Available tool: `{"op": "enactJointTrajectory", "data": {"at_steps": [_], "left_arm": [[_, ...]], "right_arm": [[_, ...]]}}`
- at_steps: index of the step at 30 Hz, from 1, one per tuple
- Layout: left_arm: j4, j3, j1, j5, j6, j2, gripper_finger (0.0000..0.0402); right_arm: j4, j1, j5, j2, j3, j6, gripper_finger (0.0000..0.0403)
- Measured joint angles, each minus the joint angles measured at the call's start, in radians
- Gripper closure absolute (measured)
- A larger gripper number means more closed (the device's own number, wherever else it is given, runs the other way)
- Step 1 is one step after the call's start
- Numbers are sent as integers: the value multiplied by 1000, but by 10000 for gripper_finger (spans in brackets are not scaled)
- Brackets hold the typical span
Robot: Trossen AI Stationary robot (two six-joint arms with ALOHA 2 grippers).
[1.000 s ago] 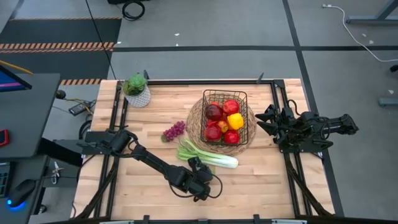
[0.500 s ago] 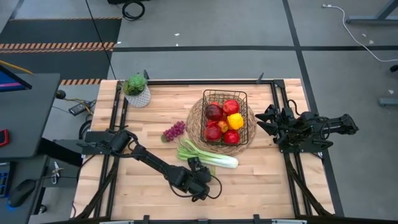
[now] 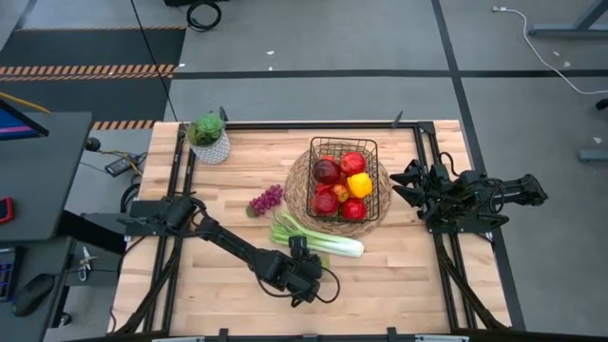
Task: Build produce basket
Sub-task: Put the cucumber into the wire basket
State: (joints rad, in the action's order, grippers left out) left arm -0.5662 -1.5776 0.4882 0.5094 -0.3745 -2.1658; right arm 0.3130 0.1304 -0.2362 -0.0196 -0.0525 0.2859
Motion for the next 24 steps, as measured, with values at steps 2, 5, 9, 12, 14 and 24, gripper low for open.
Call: {"op": "enactJointTrajectory", "data": {"at_steps": [2,5,9,12,14,24], "left_arm": [[-26,0,-1,15,15,31,208],[-55,0,-3,34,23,84,234],[-60,0,-7,24,22,137,264],[-42,-1,-9,-1,-38,142,272],[-44,-1,-14,-58,-62,135,265],[-11,32,-32,-88,-112,104,148]], "right_arm": [[0,0,0,0,0,0,215],[0,0,0,0,0,0,215],[0,0,0,0,0,0,215],[0,0,0,0,0,0,215],[0,0,0,0,0,0,215],[1,0,1,0,0,0,215]]}}
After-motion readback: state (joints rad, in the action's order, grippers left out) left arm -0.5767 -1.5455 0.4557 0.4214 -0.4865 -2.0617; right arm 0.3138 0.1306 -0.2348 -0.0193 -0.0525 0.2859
